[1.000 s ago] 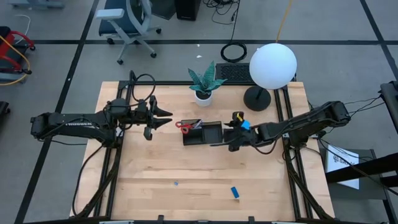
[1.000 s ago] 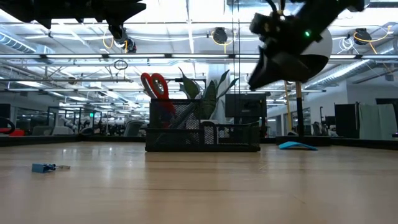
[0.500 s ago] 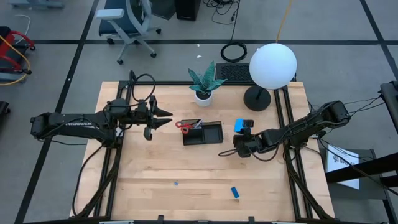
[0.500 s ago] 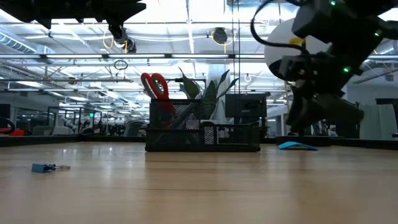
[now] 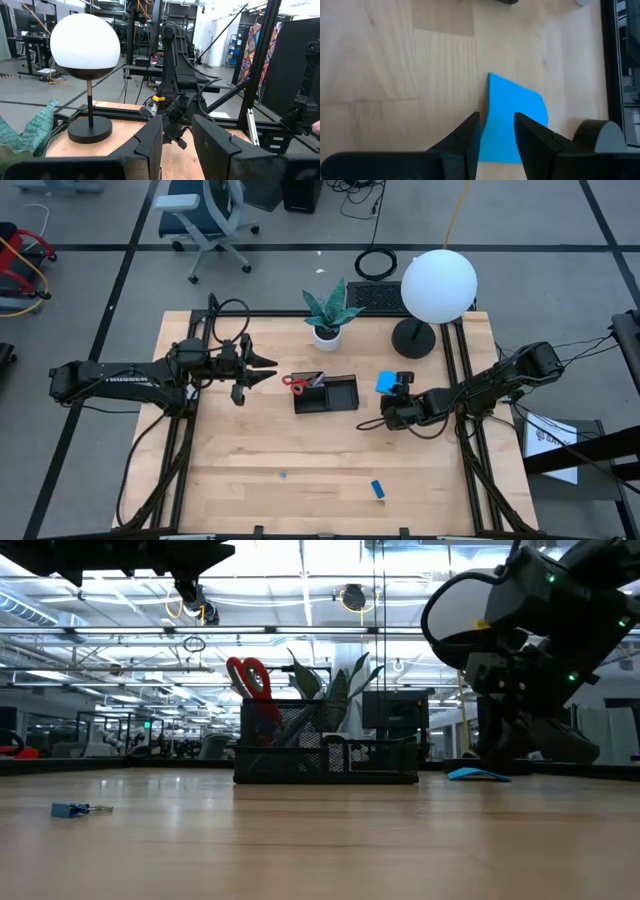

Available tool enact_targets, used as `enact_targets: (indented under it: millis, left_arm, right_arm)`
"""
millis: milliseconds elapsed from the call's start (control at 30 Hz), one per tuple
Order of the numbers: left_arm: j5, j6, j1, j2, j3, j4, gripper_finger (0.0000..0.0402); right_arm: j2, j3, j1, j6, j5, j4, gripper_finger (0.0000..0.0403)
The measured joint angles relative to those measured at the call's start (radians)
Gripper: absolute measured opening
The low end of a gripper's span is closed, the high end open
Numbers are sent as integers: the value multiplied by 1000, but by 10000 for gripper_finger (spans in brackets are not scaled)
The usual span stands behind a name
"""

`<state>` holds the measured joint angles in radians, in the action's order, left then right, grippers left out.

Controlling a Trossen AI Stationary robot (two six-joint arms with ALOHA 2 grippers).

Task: Pick and place office supplies into organizer
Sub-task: Put the blue sticky notes into the right section of the desk organizer

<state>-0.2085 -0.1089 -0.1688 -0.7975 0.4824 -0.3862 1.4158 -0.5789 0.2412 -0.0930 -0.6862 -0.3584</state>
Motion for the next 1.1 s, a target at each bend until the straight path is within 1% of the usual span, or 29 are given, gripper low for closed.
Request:
enact_targets:
  millis: [233,533,733,867,933,1000,1033,1100]
  left_arm:
    - [0,0,0,0,0,0,113]
    - [0,-1,0,0,0,0,113]
    - [0,-1,0,0,0,0,113]
    - [0,0,0,0,0,0,113]
    - [0,-1,0,0,0,-1,113]
    - [0,0,0,0,0,0,113]
    - [0,-1,0,0,0,-1,113]
    - [0,-1,0,0,0,-2,113]
  right_arm:
    - [0,14,-24,5,4,18,109]
    - [1,14,-26,22,8,46,109]
    - [64,14,-26,33,7,61,109]
    - [122,12,-36,50,-65,82,109]
    - [140,10,-55,59,-72,86,108]
    - [154,10,-81,57,-69,82,96]
    - [161,10,-92,52,-62,78,82]
    - [168,11,-108,61,-27,71,37]
